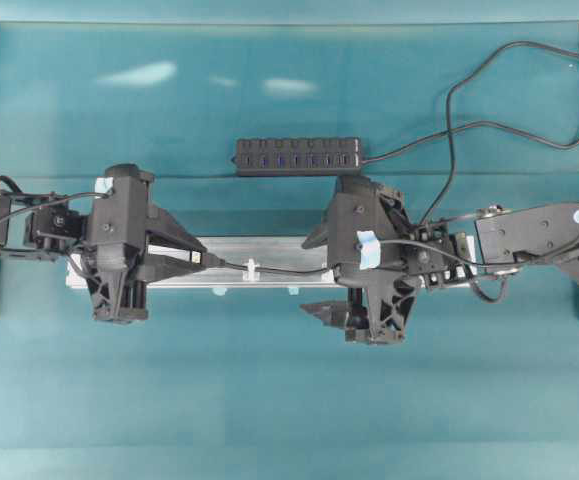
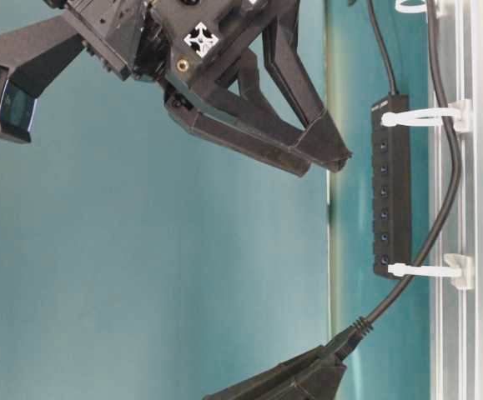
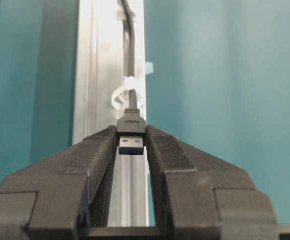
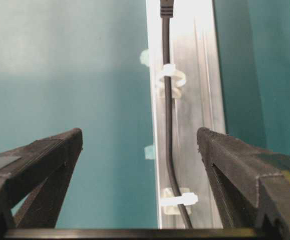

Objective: Pass the USB cable through three rings with both arms.

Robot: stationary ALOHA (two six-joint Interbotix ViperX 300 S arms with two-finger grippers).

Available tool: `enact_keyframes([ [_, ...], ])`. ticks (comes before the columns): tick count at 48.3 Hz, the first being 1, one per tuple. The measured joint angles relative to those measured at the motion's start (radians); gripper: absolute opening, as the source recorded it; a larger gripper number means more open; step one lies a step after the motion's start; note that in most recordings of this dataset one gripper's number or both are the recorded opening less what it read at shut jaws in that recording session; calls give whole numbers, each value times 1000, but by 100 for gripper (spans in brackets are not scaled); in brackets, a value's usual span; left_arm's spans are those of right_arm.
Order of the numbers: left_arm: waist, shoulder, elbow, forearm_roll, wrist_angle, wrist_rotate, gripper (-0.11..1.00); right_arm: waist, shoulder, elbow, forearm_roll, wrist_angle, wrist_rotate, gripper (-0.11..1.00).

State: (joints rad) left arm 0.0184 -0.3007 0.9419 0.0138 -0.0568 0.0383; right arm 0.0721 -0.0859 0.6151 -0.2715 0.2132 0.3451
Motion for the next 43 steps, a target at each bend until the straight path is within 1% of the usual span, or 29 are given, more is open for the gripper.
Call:
enact_keyframes([
  [43,2,0,0,0,0,0,25,-6,6,5,2,-15,0,78],
])
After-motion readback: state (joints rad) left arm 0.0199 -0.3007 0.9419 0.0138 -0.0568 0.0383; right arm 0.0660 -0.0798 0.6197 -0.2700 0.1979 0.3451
